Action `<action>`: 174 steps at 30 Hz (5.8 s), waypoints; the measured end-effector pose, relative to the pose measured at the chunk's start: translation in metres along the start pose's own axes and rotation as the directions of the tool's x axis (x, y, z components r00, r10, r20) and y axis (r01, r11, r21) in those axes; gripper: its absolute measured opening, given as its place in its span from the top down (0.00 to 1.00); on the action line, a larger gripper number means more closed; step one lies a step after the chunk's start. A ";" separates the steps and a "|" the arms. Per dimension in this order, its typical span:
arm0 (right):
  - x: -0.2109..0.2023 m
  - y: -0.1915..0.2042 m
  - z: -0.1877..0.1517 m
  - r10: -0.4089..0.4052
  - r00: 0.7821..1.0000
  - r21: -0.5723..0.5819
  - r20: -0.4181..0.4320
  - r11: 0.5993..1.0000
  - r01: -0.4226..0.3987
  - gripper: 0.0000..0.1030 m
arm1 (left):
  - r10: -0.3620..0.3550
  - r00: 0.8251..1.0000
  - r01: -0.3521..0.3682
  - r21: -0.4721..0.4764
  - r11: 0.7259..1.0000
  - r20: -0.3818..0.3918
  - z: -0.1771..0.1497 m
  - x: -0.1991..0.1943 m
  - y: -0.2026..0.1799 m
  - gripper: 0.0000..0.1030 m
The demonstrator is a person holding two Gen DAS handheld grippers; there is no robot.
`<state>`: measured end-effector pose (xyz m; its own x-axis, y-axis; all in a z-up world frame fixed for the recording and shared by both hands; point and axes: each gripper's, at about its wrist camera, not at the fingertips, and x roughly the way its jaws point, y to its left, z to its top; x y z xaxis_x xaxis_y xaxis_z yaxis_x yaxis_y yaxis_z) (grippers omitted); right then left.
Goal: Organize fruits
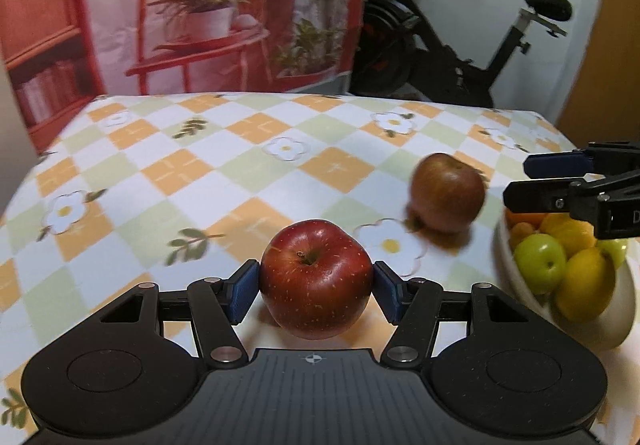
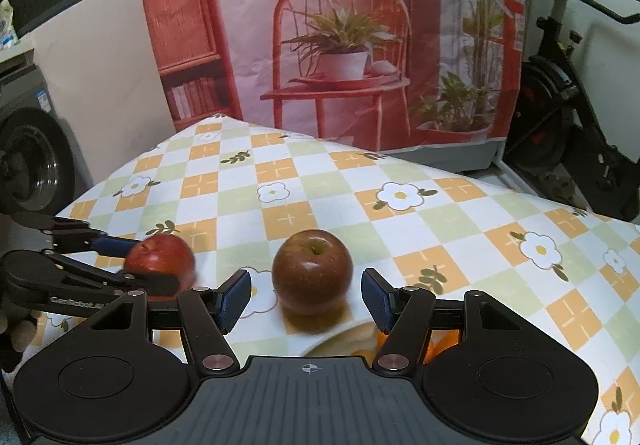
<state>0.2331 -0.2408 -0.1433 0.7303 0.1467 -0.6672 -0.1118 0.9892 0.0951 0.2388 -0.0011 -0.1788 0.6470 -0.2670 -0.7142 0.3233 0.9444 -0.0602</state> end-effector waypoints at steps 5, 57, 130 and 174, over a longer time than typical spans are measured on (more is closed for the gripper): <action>0.019 0.006 0.010 -0.002 0.999 -0.020 -0.050 1.000 0.001 0.43 | 0.053 0.998 -0.051 -0.059 0.997 0.017 -0.002 -0.007 0.015 0.38; -0.028 0.034 -0.026 -0.078 0.995 0.028 0.059 0.997 0.077 0.44 | 0.026 0.990 -0.013 -0.093 0.996 0.140 -0.030 -0.060 -0.011 0.38; -0.117 -0.067 -0.108 -0.162 0.975 0.228 0.153 0.966 0.124 0.44 | -0.186 0.977 0.182 0.044 0.982 0.104 -0.018 -0.031 -0.122 0.38; -0.165 -0.009 -0.060 -0.256 0.951 0.236 0.174 0.948 0.213 0.00 | 0.104 0.968 -0.097 -0.045 0.994 0.228 0.008 -0.115 -0.098 0.09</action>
<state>0.0731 -0.2745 -0.0785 0.8402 -0.1133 -0.5304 0.2083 0.9703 0.1228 0.1385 -0.0651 -0.0849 0.8175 -0.2036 -0.5387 0.2277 0.9735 -0.0223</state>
